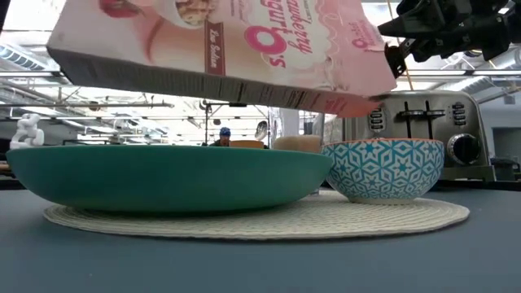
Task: Arrange a breakfast setting
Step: Pour the cereal into the orange bowl
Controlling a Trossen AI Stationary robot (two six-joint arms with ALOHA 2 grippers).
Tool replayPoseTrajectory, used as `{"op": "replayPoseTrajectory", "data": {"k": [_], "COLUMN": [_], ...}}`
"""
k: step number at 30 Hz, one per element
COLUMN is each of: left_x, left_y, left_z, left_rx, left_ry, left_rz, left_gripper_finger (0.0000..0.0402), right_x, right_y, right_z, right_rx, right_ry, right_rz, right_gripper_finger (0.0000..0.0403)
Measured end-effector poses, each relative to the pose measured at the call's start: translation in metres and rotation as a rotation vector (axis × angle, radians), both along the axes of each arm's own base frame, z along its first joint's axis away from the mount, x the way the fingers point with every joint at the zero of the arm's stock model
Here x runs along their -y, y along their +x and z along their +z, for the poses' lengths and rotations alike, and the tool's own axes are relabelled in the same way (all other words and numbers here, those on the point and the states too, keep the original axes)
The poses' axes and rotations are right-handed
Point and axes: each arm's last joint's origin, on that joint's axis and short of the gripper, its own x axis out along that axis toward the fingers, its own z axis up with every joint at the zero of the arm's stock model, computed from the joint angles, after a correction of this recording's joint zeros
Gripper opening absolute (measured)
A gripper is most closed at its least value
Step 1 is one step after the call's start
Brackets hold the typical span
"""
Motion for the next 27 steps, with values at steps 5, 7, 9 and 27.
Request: {"op": "replayPoseTrajectory", "data": {"k": [5,7,9,27], "left_x": [0.0035,0.0028,0.0029,-0.0006], "left_y": [0.0064,0.0048,0.0043,0.0040], "left_z": [-0.0074,-0.0052,-0.0048,-0.0045], "left_rx": [-0.017,-0.016,-0.014,-0.010], "left_ry": [-0.059,-0.053,-0.045,-0.015], "left_rz": [-0.049,-0.032,-0.031,-0.018], "left_gripper_finger": [0.0198,0.0198,0.0198,0.0198], "right_x": [0.0000,0.0000,0.0000,0.0001], "right_y": [0.0000,0.0000,0.0000,0.0001], "right_z": [0.0000,0.0000,-0.0001,-0.0009], "right_rx": [0.000,0.000,0.000,-0.008], "right_ry": [-0.004,-0.004,-0.004,-0.004], "right_rz": [0.001,0.000,0.001,0.001], "right_gripper_finger": [0.0393,0.0393,0.0393,0.0393]}}
